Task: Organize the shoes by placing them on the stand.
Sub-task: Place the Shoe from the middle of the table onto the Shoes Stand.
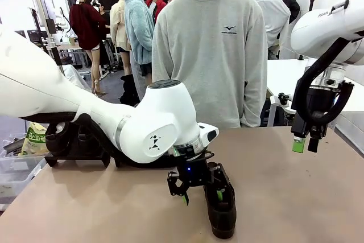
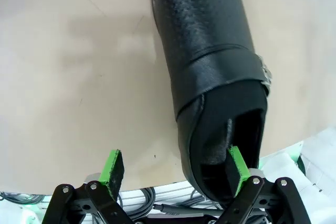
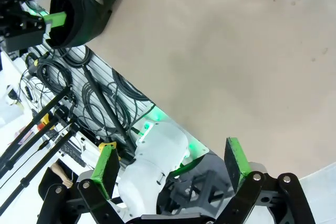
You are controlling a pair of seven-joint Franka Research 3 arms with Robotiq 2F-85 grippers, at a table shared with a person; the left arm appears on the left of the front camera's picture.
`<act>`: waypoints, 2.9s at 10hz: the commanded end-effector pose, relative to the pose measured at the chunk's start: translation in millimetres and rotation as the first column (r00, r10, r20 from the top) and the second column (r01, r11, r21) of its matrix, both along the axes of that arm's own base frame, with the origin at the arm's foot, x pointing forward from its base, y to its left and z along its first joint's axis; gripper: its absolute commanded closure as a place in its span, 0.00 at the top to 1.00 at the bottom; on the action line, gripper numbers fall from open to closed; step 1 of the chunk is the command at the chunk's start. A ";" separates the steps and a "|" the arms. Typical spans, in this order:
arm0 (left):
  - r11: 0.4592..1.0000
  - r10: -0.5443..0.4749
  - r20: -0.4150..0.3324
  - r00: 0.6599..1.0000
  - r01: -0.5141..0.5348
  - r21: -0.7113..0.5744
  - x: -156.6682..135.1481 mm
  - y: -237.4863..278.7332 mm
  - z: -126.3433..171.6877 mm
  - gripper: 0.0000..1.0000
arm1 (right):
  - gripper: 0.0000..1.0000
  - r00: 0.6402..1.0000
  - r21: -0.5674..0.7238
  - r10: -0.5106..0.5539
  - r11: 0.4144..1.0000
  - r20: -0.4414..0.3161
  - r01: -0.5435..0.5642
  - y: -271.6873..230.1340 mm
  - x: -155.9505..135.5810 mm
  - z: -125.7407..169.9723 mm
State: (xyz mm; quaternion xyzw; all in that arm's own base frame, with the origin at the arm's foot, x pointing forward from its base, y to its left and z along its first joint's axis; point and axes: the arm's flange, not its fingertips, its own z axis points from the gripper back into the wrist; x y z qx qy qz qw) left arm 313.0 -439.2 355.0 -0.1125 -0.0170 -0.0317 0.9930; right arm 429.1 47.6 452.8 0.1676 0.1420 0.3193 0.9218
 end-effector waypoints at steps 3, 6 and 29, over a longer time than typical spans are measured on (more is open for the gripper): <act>0.998 0.020 -0.007 1.000 -0.020 0.060 9.4 -23.1 -10.3 0.71 | 1.00 1.000 -0.019 -0.006 1.000 -0.012 0.006 0.0 -0.6 2.8; 0.998 0.015 -0.025 1.000 -0.013 0.065 11.6 -23.3 -8.6 0.15 | 1.00 1.000 -0.019 -0.006 1.000 -0.012 0.006 0.0 -0.6 2.8; 0.989 0.043 0.498 0.866 -0.109 0.105 145.7 171.9 99.5 0.00 | 1.00 1.000 -0.019 -0.006 1.000 -0.012 0.006 0.0 -0.6 2.8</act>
